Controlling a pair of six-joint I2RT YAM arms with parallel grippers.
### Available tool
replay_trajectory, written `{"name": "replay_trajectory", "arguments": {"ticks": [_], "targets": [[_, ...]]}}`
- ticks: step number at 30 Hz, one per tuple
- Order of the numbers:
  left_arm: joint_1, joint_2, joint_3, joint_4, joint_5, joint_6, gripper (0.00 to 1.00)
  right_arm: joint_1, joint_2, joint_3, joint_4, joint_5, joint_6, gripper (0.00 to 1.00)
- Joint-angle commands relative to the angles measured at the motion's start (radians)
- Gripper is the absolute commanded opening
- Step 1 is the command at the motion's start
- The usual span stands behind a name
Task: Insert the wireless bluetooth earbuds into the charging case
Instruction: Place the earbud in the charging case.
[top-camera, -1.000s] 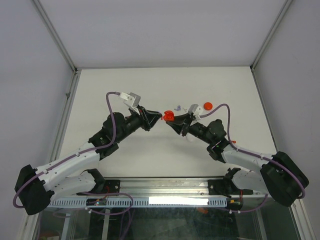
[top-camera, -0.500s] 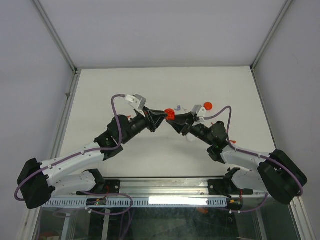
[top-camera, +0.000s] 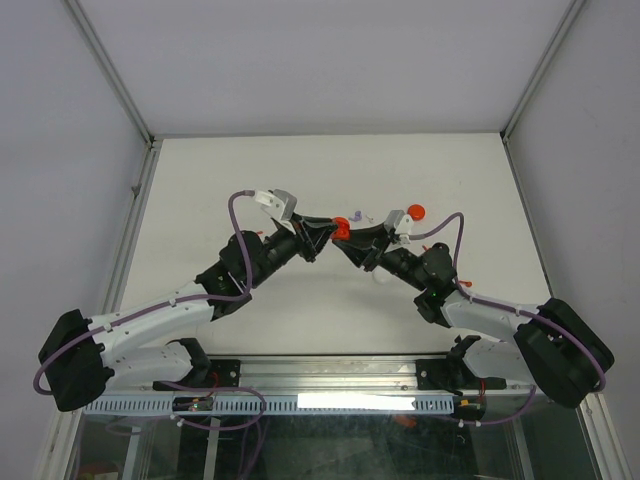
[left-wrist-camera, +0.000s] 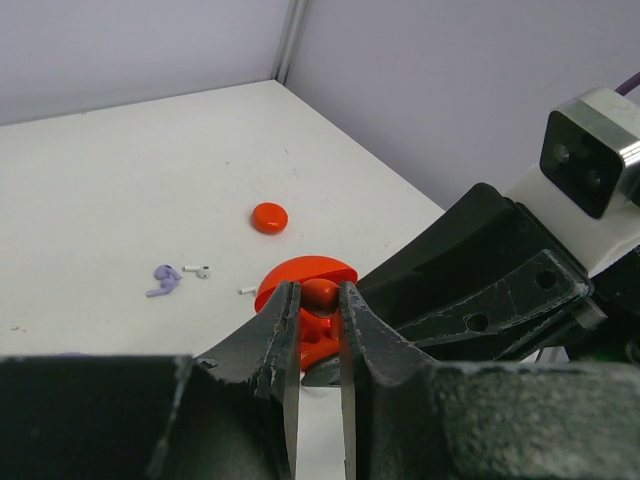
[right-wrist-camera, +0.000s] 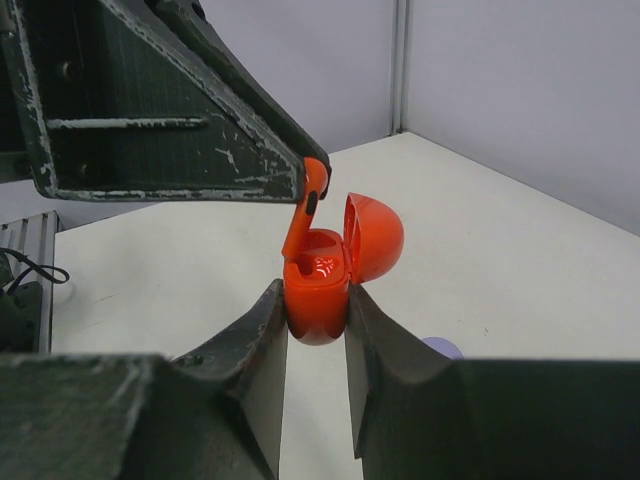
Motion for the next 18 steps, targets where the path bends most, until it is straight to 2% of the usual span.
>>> {"name": "replay_trajectory", "arguments": {"ticks": [1, 18], "targets": [[-0.019, 0.017, 0.045, 0.067, -0.019, 0.035, 0.11, 0.006, -0.016, -0.001, 0.075, 0.021, 0.0, 0.0], [-0.031, 0.007, 0.024, 0.065, -0.049, 0.072, 0.11, 0.006, -0.025, -0.009, 0.083, 0.032, 0.003, 0.0]]}}
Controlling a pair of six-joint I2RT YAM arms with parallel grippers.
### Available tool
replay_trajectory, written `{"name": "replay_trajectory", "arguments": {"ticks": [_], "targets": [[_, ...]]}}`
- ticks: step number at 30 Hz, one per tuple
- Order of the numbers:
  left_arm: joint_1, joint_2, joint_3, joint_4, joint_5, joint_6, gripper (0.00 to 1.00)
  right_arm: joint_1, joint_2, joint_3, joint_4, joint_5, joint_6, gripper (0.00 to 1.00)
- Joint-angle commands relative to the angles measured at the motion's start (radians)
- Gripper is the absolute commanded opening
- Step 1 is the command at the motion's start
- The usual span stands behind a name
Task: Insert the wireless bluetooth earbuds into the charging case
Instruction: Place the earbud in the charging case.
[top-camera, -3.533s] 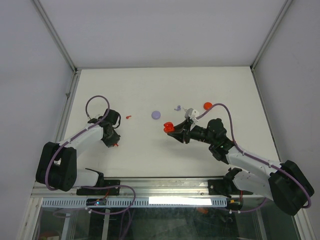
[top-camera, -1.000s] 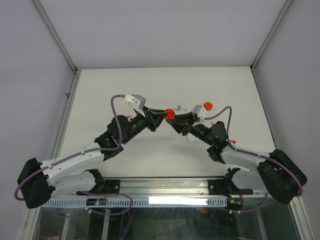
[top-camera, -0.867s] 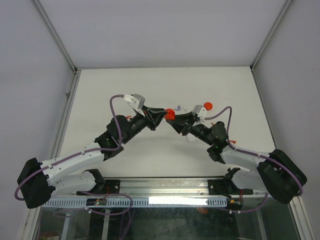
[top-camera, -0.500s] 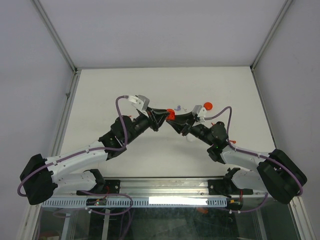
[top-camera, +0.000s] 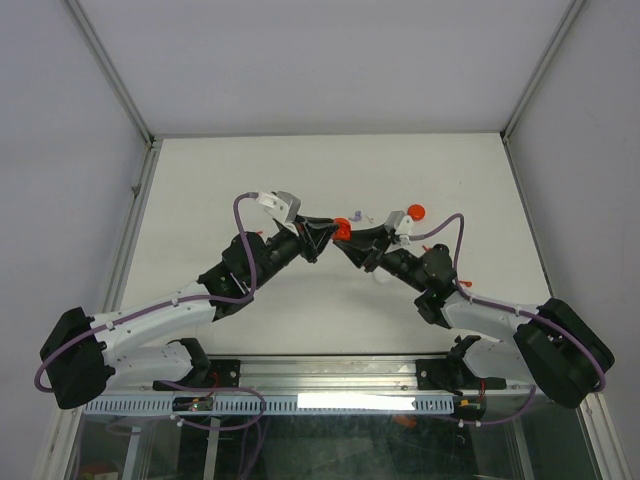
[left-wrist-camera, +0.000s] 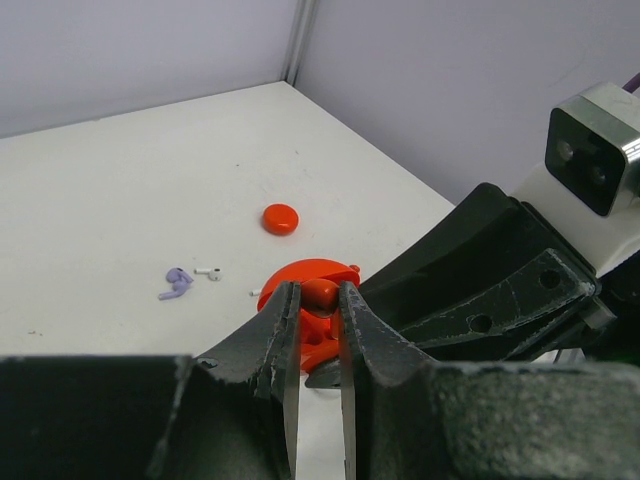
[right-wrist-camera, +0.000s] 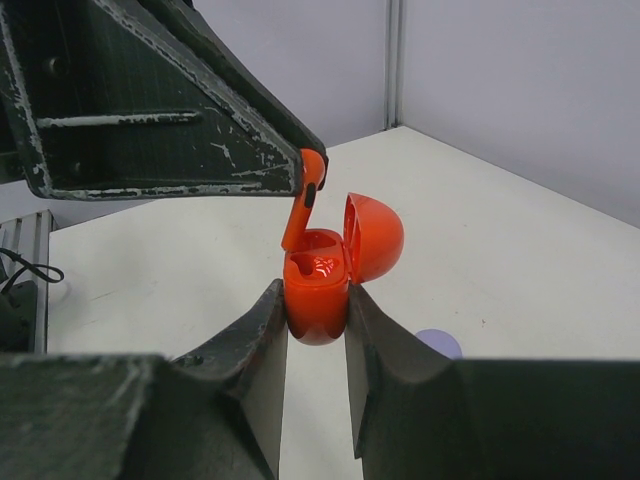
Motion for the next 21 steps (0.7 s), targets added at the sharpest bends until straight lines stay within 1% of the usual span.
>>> {"name": "replay_trajectory", "arguments": {"ticks": [1, 4, 21], "targets": [[-0.013, -0.012, 0.024, 0.056, -0.023, 0.032, 0.11, 0.005, -0.024, 0.002, 0.083, 0.017, 0.003, 0.0], [-0.016, -0.006, 0.02, 0.059, -0.041, 0.031, 0.11, 0.005, -0.026, 0.002, 0.086, 0.017, 0.005, 0.0], [-0.027, 0.013, 0.012, 0.079, -0.047, 0.034, 0.11, 0.006, -0.034, 0.002, 0.091, 0.015, 0.015, 0.0]]}}
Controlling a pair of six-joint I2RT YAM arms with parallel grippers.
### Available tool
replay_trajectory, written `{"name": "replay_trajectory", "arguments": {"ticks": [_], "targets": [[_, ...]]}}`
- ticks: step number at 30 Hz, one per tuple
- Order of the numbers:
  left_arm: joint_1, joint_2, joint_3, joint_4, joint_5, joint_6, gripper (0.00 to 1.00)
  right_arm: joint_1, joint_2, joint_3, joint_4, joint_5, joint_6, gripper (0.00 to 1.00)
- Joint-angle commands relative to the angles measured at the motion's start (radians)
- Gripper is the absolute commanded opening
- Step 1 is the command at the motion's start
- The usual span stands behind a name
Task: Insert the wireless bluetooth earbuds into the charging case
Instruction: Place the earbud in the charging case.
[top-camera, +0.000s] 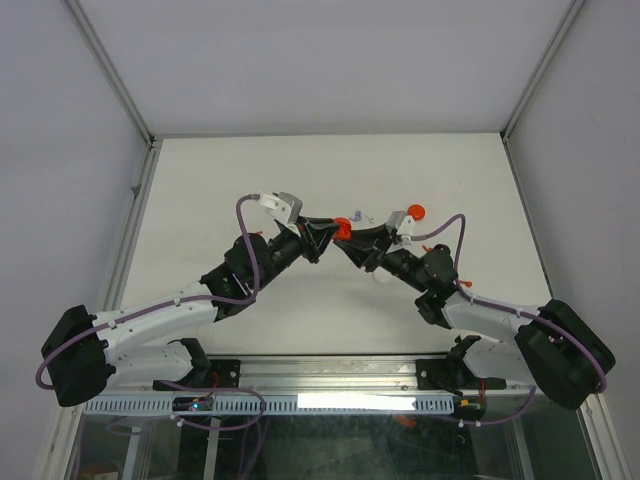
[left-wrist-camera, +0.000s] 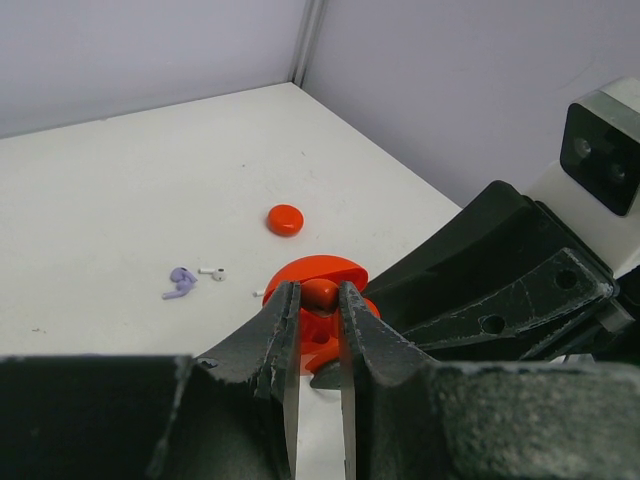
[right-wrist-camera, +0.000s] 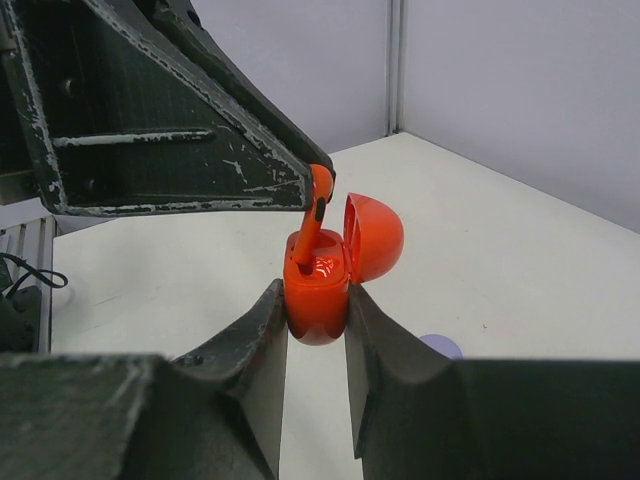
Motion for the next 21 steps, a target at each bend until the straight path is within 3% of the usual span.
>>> {"name": "replay_trajectory", "arguments": {"ticks": [1, 21], "targets": [[-0.014, 0.003, 0.01, 0.069, -0.012, 0.027, 0.11, 0.006, -0.029, 0.005, 0.083, 0.015, 0.008, 0.0], [-0.024, -0.035, -0.016, 0.021, -0.011, 0.057, 0.12, 0.006, -0.033, -0.003, 0.099, 0.029, 0.009, 0.0]]}}
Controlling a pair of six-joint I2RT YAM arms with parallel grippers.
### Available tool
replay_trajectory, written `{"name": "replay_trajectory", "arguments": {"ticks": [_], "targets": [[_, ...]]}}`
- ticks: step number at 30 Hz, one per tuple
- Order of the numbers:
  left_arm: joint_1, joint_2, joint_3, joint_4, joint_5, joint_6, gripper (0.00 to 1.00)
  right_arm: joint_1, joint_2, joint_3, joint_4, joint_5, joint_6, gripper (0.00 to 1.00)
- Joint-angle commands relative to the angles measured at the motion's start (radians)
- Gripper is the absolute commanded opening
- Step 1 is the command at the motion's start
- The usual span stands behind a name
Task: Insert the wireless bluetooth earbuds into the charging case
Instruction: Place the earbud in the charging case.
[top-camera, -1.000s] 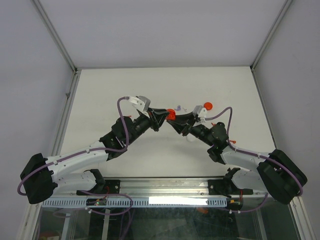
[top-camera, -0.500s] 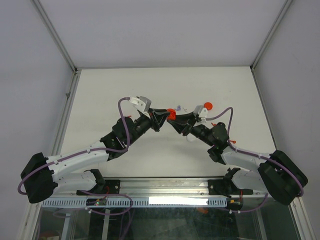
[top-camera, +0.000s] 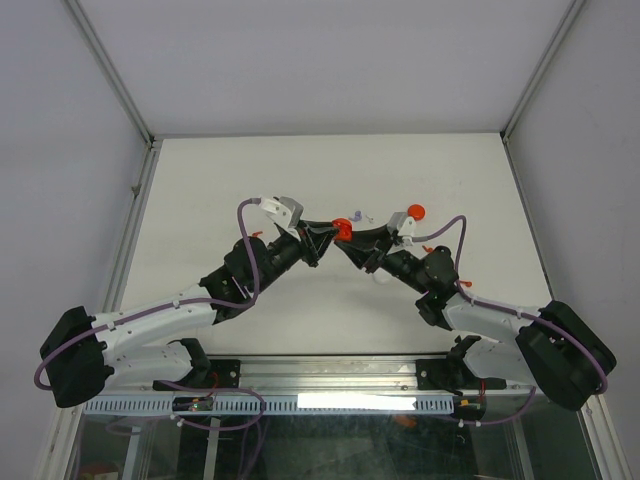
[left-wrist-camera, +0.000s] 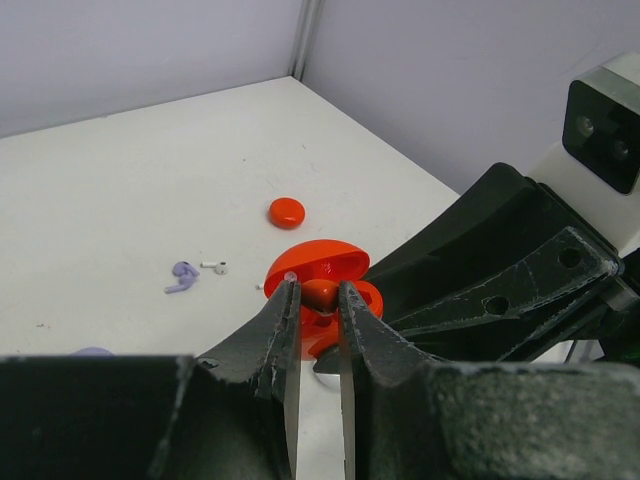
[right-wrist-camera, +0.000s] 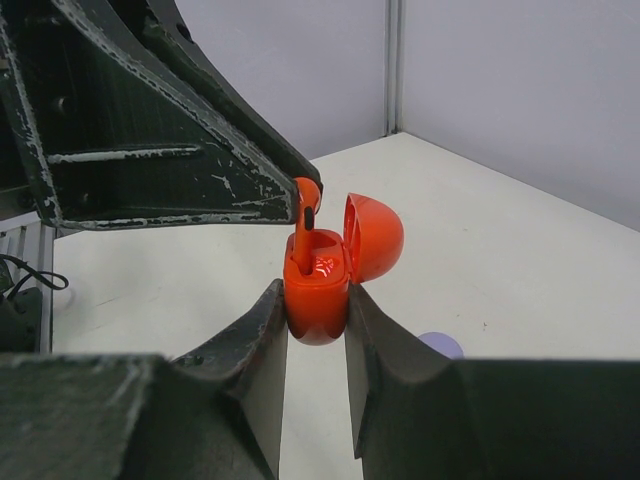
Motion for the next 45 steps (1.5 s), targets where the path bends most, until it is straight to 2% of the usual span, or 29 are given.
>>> {"name": "replay_trajectory", "arguments": {"ticks": [1, 13, 24, 29, 37, 42, 45], "targets": [[-0.012, -0.018, 0.008, 0.015, -0.001, 0.036, 0.13, 0.004, -0.024, 0.01, 0.093, 0.019, 0.005, 0.0], [-0.02, -0.023, 0.016, -0.03, 0.017, 0.009, 0.22, 0.004, -0.019, 0.009, 0.092, 0.017, 0.002, 0.0], [-0.018, -0.055, 0.071, -0.117, 0.031, -0.063, 0.48, 0.004, -0.031, 0.001, 0.085, 0.022, -0.004, 0.0], [-0.009, -0.085, 0.125, -0.207, 0.05, -0.106, 0.54, 0.003, -0.036, 0.001, 0.074, 0.01, -0.01, 0.0], [0.105, -0.093, 0.171, -0.287, 0.297, -0.173, 0.6, -0.002, -0.049, 0.022, 0.048, -0.063, 0.005, 0.0], [0.177, -0.091, 0.16, -0.273, 0.459, -0.227, 0.59, -0.007, -0.056, 0.039, 0.034, -0.11, 0.029, 0.0], [0.187, -0.087, 0.164, -0.274, 0.498, -0.239, 0.58, -0.006, -0.057, 0.046, 0.024, -0.122, 0.035, 0.0]]}}
